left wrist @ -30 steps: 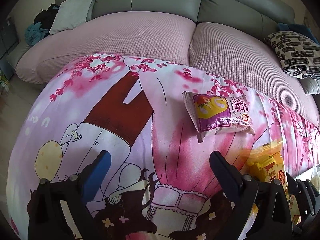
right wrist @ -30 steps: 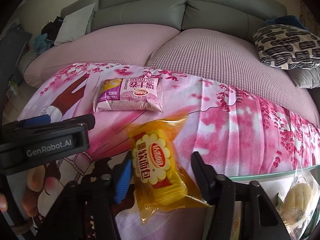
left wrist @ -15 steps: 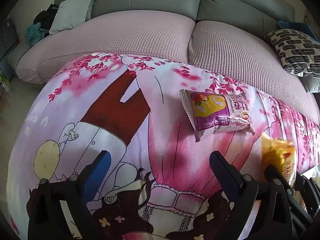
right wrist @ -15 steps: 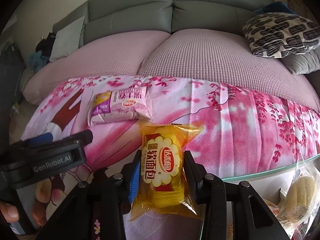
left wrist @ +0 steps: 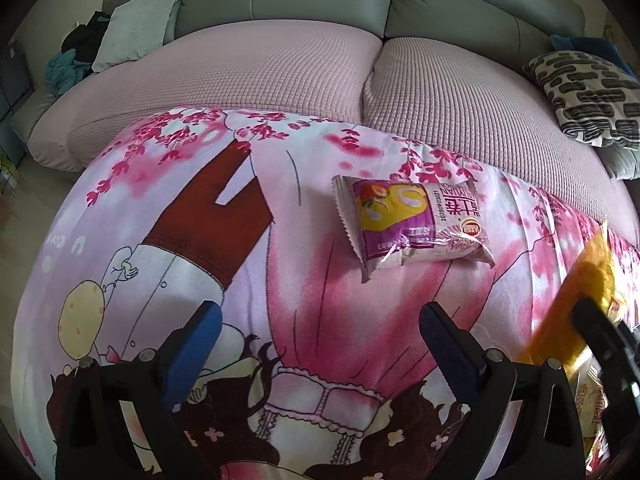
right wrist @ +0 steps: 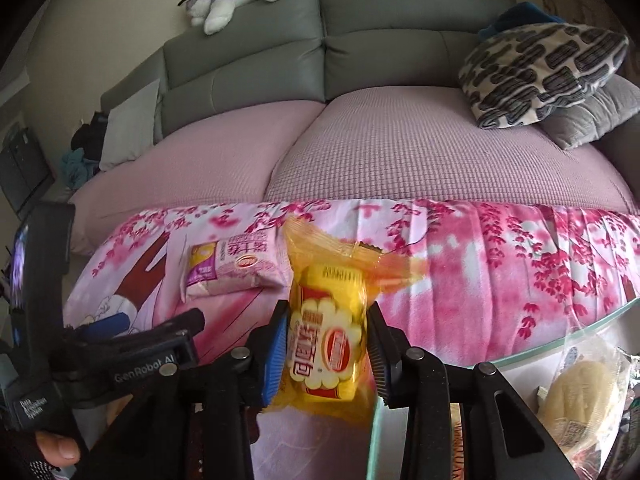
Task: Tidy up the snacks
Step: 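Grasp the yellow bread bag with the right tool while the left tool grasps the pink-purple packet, then lift both held snacks and carry them toward the tray, then lower the bread bag and pink-purple packet into the tray and open both tools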
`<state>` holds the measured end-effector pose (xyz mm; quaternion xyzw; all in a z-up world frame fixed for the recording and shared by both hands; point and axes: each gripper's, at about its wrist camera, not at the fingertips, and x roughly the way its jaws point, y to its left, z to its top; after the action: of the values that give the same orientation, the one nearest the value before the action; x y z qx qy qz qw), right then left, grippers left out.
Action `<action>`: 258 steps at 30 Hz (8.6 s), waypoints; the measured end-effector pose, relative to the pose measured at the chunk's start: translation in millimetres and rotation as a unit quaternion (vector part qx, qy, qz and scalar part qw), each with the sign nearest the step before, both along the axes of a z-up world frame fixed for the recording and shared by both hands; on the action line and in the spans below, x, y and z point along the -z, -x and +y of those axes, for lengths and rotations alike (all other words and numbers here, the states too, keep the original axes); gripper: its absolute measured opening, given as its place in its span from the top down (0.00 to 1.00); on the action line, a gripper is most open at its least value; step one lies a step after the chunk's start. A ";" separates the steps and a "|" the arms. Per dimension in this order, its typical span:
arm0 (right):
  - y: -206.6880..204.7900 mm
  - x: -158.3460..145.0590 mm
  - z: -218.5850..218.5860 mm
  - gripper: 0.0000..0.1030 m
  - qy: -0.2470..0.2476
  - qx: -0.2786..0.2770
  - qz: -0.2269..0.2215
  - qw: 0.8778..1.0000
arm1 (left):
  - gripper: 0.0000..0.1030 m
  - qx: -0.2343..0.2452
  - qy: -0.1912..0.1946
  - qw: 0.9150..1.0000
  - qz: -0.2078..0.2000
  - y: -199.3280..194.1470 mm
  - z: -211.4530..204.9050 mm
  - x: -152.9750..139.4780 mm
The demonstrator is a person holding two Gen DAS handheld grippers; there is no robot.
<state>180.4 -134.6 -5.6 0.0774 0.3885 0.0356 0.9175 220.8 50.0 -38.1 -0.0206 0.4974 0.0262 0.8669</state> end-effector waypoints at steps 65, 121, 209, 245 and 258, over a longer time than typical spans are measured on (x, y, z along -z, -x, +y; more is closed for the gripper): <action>-3.0 5.1 -27.9 0.63 -0.044 0.023 0.017 0.999 | 0.61 0.101 0.021 0.994 -0.025 -7.1 -44.7 -12.6; -59.7 -20.6 -41.8 0.64 -0.050 0.004 0.225 0.973 | 0.61 -0.044 0.083 0.995 0.026 69.1 26.5 -16.3; 170.2 -51.4 -143.8 0.60 -0.024 0.158 0.103 0.982 | 0.61 0.182 0.101 0.977 0.052 170.0 -141.3 -46.2; 178.9 -20.5 -169.3 0.41 -0.062 0.162 0.130 0.976 | 0.36 0.214 0.094 0.968 0.087 184.8 -183.0 -23.5; 192.2 -45.0 -175.7 0.36 -0.068 0.174 0.082 0.979 | 0.30 0.178 0.096 0.979 0.031 186.4 -159.5 -59.1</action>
<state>-11.8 -310.3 39.5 0.2082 0.4393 -0.1048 0.8676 34.5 -109.5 21.0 -0.0138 0.5199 -0.1752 0.8359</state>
